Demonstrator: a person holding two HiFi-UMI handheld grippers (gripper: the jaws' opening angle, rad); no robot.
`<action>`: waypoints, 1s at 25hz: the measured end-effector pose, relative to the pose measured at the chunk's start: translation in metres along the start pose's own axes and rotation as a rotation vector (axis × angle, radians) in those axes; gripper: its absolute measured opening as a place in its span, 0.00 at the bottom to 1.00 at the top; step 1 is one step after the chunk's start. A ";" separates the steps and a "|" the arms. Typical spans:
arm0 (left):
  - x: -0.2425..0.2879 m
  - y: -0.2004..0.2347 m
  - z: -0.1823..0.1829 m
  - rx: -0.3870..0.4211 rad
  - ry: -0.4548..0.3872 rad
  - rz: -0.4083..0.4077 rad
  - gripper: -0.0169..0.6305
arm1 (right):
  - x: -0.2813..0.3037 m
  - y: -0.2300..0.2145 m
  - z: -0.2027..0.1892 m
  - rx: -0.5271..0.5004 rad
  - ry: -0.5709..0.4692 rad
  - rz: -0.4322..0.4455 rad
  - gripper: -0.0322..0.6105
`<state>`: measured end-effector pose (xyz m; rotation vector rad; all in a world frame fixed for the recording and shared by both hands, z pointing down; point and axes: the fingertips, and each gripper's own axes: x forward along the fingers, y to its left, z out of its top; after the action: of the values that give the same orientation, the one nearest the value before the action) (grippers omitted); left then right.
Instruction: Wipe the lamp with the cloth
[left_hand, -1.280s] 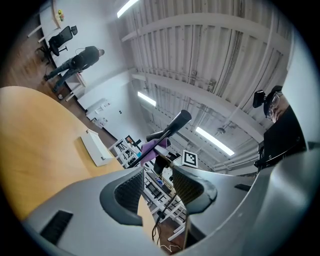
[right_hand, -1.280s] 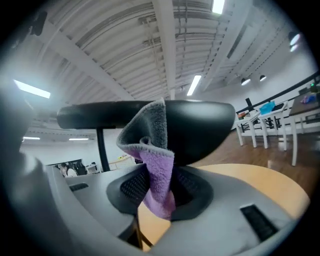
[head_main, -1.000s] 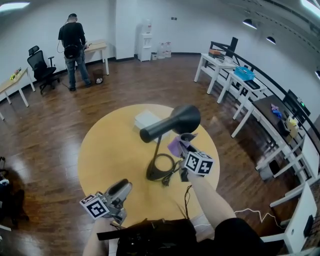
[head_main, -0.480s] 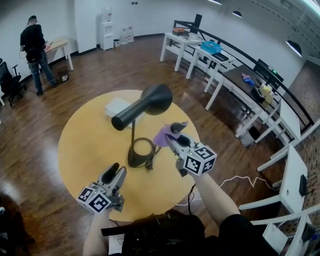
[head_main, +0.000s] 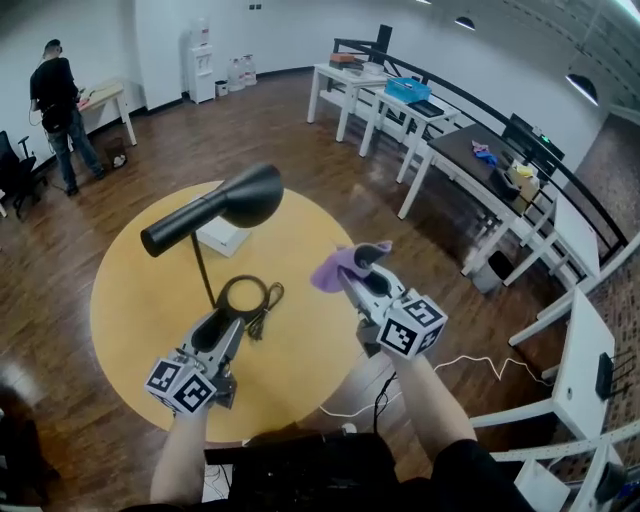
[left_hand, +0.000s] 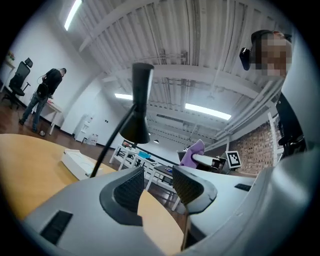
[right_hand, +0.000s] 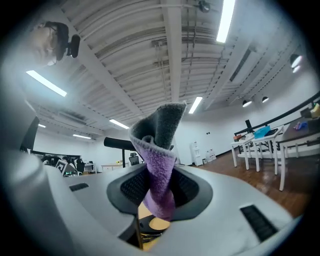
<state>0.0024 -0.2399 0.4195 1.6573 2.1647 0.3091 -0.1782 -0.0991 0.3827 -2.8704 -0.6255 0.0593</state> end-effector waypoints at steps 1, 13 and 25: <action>0.012 -0.011 -0.006 0.006 -0.006 0.012 0.30 | -0.012 -0.012 0.003 -0.005 -0.009 0.008 0.22; 0.177 -0.126 -0.079 -0.012 -0.055 -0.002 0.29 | -0.151 -0.145 0.073 -0.038 -0.060 0.036 0.22; 0.359 -0.101 -0.108 0.000 -0.089 -0.014 0.29 | -0.104 -0.305 0.090 -0.120 0.000 0.090 0.22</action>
<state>-0.2122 0.0840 0.4131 1.6238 2.1093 0.2272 -0.4043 0.1462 0.3573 -3.0130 -0.5165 0.0373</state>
